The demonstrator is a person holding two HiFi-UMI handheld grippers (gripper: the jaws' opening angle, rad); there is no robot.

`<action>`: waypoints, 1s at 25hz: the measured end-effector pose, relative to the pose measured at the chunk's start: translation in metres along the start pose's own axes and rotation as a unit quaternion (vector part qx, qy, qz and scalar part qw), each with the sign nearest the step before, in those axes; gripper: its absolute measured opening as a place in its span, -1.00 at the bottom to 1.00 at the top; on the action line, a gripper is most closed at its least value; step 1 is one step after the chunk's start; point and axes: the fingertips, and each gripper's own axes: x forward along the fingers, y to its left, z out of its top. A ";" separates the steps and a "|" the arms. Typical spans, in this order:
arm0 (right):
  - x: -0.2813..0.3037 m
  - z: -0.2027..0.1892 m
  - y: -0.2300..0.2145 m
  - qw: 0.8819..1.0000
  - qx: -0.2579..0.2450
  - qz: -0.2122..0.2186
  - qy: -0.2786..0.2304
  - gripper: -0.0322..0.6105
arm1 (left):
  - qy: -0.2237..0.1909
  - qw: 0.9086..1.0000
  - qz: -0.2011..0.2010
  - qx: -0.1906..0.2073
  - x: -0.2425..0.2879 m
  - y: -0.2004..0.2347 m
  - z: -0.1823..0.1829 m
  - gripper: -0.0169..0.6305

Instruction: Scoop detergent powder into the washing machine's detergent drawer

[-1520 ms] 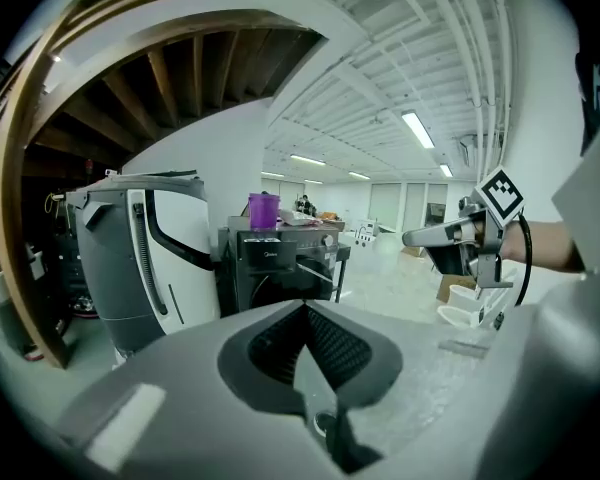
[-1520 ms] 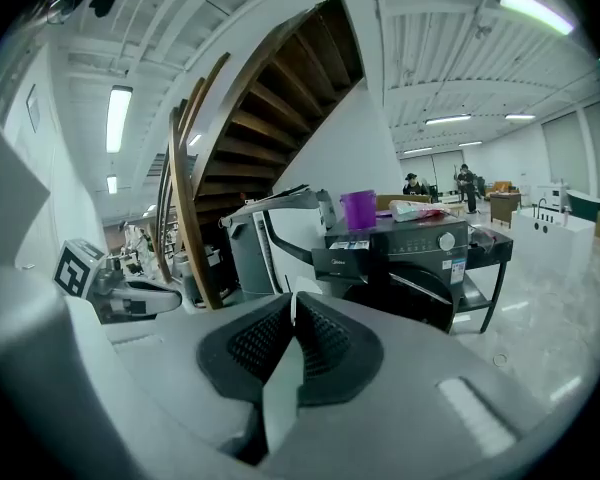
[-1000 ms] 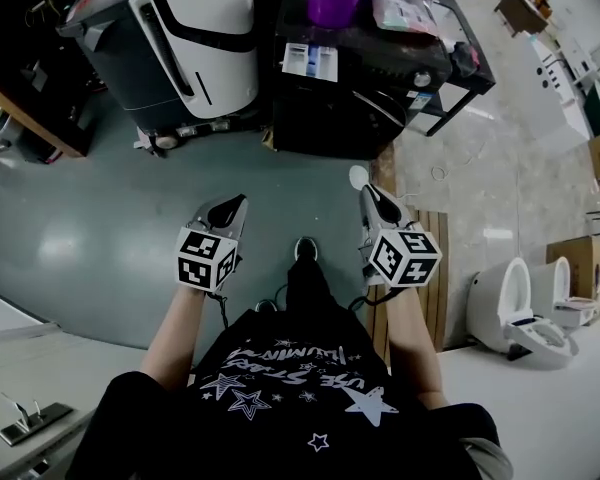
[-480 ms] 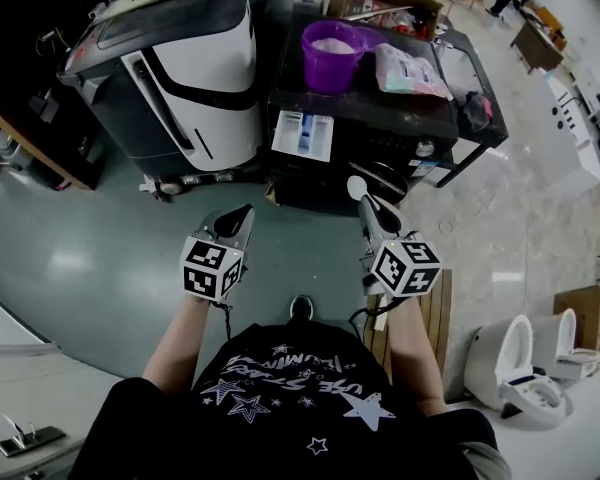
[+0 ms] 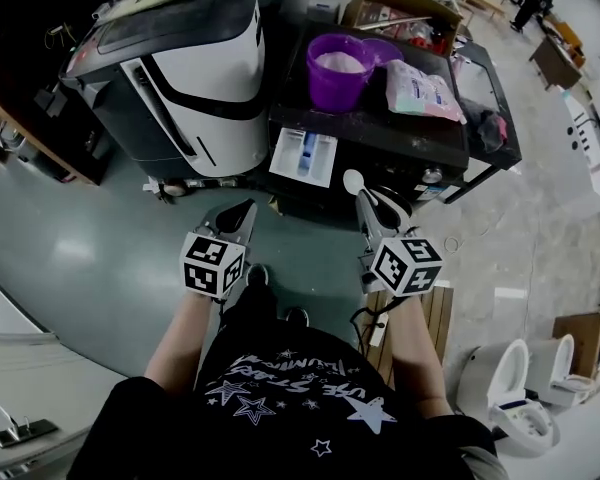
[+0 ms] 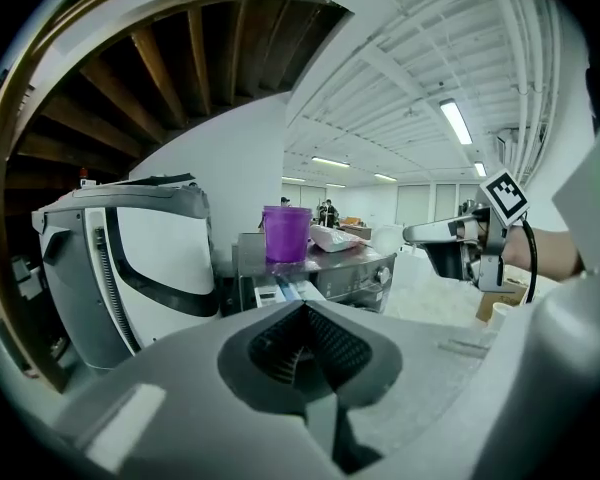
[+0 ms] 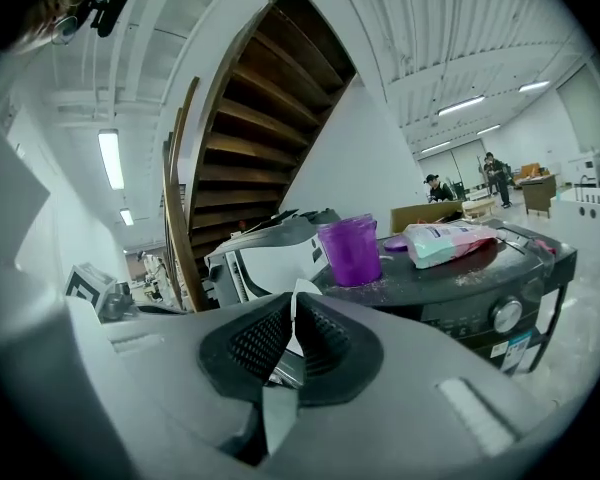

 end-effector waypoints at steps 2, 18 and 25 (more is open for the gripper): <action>0.011 0.007 -0.001 1.000 0.001 0.003 -0.002 -0.79 | -0.003 1.000 -0.003 -0.003 0.010 0.008 0.008 -0.95; 0.140 0.151 -0.047 0.996 -0.045 -0.021 -0.070 -0.79 | -0.027 0.998 -0.061 0.023 0.145 0.107 0.104 -0.95; 0.206 0.184 -0.076 0.994 -0.101 -0.047 -0.022 -0.79 | -0.028 0.996 -0.082 0.024 0.192 0.145 0.130 -0.95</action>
